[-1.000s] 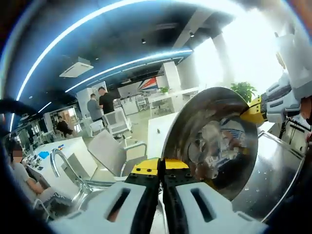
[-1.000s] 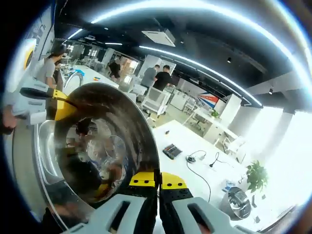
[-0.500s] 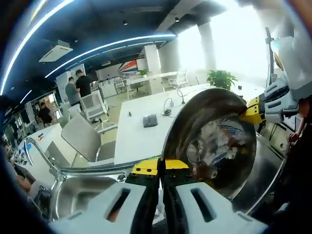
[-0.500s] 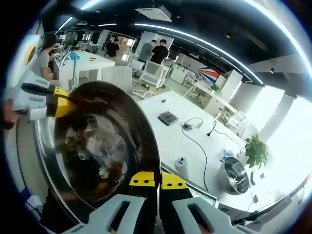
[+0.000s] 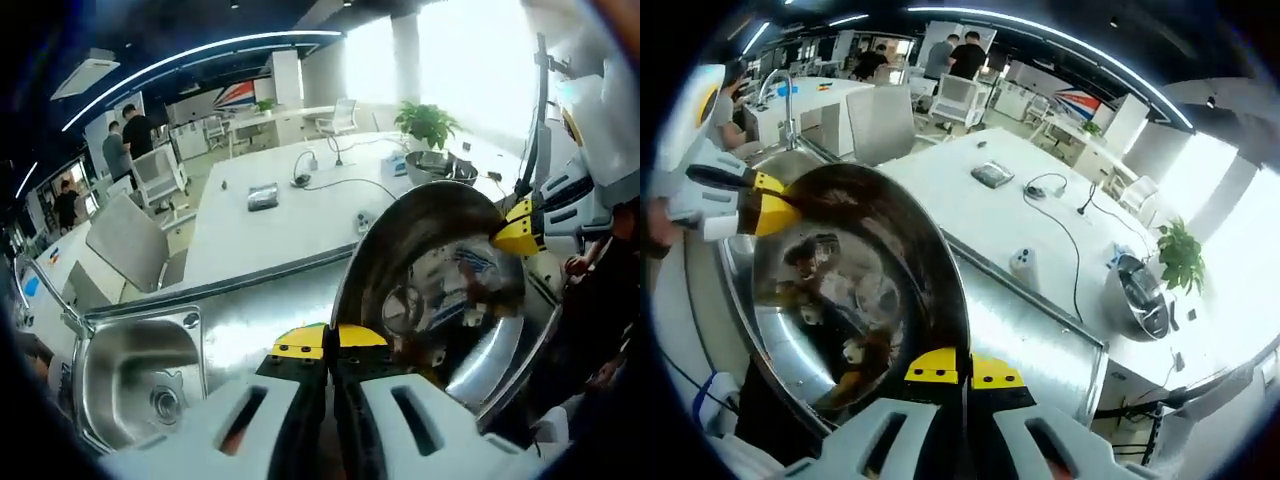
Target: Pick up bowl with dirty water move over sink pour dirty water into sink return bowl to place
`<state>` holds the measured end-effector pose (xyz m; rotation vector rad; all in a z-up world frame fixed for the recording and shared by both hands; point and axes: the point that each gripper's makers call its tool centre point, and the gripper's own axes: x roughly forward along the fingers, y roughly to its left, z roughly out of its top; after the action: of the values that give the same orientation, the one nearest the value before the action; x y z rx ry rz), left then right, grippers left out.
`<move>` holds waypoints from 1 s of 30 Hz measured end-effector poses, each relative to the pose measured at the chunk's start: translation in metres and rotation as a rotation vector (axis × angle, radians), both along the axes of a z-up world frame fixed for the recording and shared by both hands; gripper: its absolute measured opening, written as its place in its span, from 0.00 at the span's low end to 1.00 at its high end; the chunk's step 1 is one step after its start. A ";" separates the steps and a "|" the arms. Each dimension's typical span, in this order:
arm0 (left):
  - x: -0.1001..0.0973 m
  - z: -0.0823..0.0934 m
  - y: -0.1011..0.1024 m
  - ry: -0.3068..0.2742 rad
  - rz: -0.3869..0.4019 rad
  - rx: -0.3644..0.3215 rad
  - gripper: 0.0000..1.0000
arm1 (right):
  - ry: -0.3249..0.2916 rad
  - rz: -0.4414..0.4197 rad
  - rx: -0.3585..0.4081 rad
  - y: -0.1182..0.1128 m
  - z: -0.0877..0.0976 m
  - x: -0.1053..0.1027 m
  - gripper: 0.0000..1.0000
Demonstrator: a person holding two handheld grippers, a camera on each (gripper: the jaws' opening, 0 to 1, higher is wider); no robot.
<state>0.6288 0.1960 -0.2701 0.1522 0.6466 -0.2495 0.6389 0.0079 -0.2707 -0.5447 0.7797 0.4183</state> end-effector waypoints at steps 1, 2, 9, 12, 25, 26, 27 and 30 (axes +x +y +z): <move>0.000 -0.004 -0.001 0.008 0.000 -0.002 0.00 | 0.007 0.000 0.005 -0.002 -0.005 -0.002 0.00; -0.001 -0.010 -0.003 0.029 -0.012 0.006 0.00 | 0.051 0.002 0.005 -0.003 -0.014 -0.008 0.00; -0.004 -0.040 -0.016 0.142 -0.052 0.030 0.00 | 0.131 -0.014 -0.003 -0.016 -0.047 -0.019 0.00; -0.005 -0.046 -0.020 0.160 -0.065 0.032 0.00 | 0.149 -0.023 0.007 -0.021 -0.052 -0.021 0.00; -0.012 -0.078 -0.042 0.315 -0.131 0.035 0.00 | 0.310 -0.063 0.009 -0.033 -0.083 -0.026 0.00; -0.012 -0.080 -0.042 0.322 -0.134 0.037 0.00 | 0.335 -0.066 0.013 -0.034 -0.087 -0.028 0.00; -0.013 -0.082 -0.042 0.327 -0.136 0.040 0.00 | 0.349 -0.067 0.018 -0.034 -0.089 -0.029 0.00; -0.014 -0.093 -0.043 0.374 -0.134 0.027 0.00 | 0.373 -0.066 0.023 -0.034 -0.095 -0.030 0.00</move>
<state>0.6146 0.1531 -0.3626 0.1770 1.0135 -0.4037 0.6084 -0.0263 -0.3658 -0.4224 1.1461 0.4739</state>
